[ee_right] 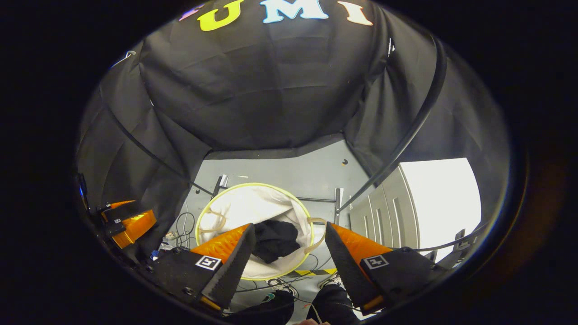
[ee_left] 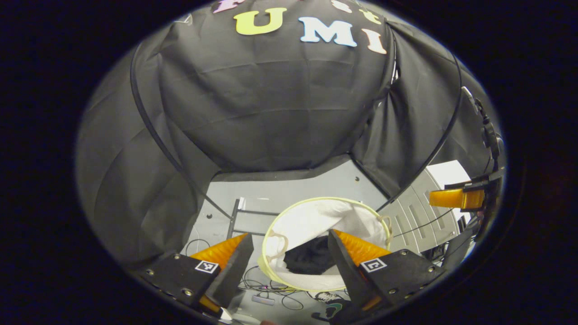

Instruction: Grasp the clothes on the hanger with both hands and then place them into the laundry hamper below.

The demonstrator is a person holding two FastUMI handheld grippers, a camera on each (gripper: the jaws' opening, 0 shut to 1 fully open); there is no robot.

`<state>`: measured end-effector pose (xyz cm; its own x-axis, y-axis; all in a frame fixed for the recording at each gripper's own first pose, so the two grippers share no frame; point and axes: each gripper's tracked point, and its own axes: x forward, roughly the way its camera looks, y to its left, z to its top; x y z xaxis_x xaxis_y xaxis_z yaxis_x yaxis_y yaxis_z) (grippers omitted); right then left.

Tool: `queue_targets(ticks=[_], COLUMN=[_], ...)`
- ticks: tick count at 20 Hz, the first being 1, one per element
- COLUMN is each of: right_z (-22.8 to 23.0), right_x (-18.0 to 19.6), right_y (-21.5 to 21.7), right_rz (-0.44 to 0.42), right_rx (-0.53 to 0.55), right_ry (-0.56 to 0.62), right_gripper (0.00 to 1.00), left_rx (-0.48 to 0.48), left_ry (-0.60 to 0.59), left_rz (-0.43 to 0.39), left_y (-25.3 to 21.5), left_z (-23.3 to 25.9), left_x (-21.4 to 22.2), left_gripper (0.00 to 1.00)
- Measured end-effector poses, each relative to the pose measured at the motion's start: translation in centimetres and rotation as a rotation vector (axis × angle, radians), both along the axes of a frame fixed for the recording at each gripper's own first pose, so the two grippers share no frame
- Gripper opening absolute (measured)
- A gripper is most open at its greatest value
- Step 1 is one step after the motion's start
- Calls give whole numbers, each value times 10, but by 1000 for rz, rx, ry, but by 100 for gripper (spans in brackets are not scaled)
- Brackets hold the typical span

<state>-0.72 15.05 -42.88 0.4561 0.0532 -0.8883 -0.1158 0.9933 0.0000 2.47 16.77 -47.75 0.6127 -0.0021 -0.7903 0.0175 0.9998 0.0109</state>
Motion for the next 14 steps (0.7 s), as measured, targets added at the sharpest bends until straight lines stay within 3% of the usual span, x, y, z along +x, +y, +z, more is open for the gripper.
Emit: queue_targets(ticks=[1, 3, 4, 5, 7, 10, 11, 14], right_z=[4, 10, 14, 22, 41, 74, 85, 118], right_x=[1, -1, -1, 0, 5, 9, 12, 17], right_y=[-2, -4, -5, -7, -10, -12, -11, -14], right_rz=[-4, -13, -18, -29, -52, -61, -64, -82], right_rx=[0, 1, 1, -3, -8, -19, -14, 10], right_ry=[-6, -13, -19, -39, -104, -200, -227, -303], right_gripper=[98, 93, 98, 94, 98, 94, 98, 98], left_rx=[7, 19, 19, 20, 32, 36, 31, 26], left_ry=[-5, -20, -30, -40, -72, -144, -171, -270], left_rz=[-2, -2, -1, -1, -1, -1, -3, -22], left_y=[0, 0, 0, -2, -4, -11, -16, -29], left_z=[3, 12, 18, 27, 49, 93, 111, 171], left_x=[-2, -3, -2, -2, -1, 7, 10, 26], left_gripper=[99, 98, 98, 98, 97, 97, 97, 99])
